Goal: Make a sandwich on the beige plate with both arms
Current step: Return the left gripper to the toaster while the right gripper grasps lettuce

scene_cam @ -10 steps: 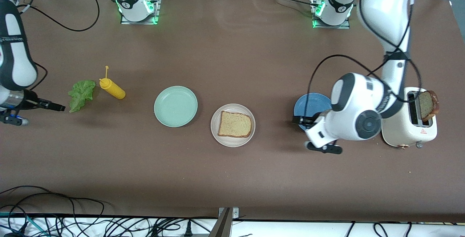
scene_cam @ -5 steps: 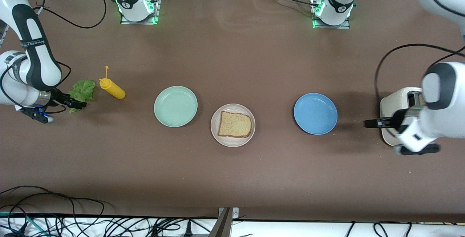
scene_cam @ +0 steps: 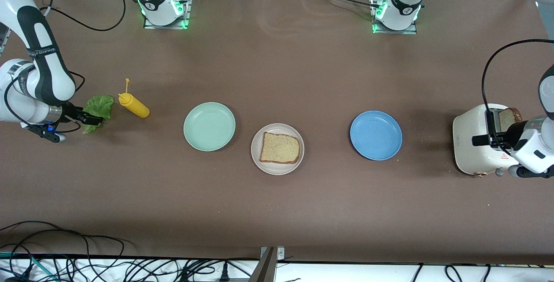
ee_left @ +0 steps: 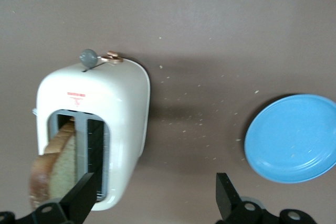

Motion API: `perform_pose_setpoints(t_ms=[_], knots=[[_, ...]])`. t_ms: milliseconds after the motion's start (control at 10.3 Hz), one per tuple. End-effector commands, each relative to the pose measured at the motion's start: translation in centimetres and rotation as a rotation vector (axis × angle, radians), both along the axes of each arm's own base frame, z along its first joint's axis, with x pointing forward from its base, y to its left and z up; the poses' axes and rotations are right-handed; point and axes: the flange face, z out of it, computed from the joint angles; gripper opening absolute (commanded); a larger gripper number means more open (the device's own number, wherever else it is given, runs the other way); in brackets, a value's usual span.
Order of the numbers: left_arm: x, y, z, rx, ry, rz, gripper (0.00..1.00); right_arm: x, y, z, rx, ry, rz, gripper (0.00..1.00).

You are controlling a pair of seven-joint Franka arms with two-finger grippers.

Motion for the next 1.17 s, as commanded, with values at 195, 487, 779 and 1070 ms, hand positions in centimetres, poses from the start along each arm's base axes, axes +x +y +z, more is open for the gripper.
perform_pose_setpoints(t_ms=[195,487,779,1070], knots=[[-1.5,6.6,-0.7,-0.014,0.038,-0.051,1.00,-0.2,0.0,-0.9,-0.044,0.017,0.007,1.00],[-1.4,7.5,-0.3,-0.006,0.023,-0.022,1.00,0.2,0.1,-2.0,-0.046,0.002,0.015,1.00],[-1.6,8.8,1.1,0.014,0.002,-0.016,1.00,0.5,0.1,-2.9,-0.047,-0.015,0.020,0.77],[-3.0,13.0,0.9,-0.004,0.012,-0.044,1.00,0.8,0.7,-2.3,-0.047,-0.017,0.032,0.00]])
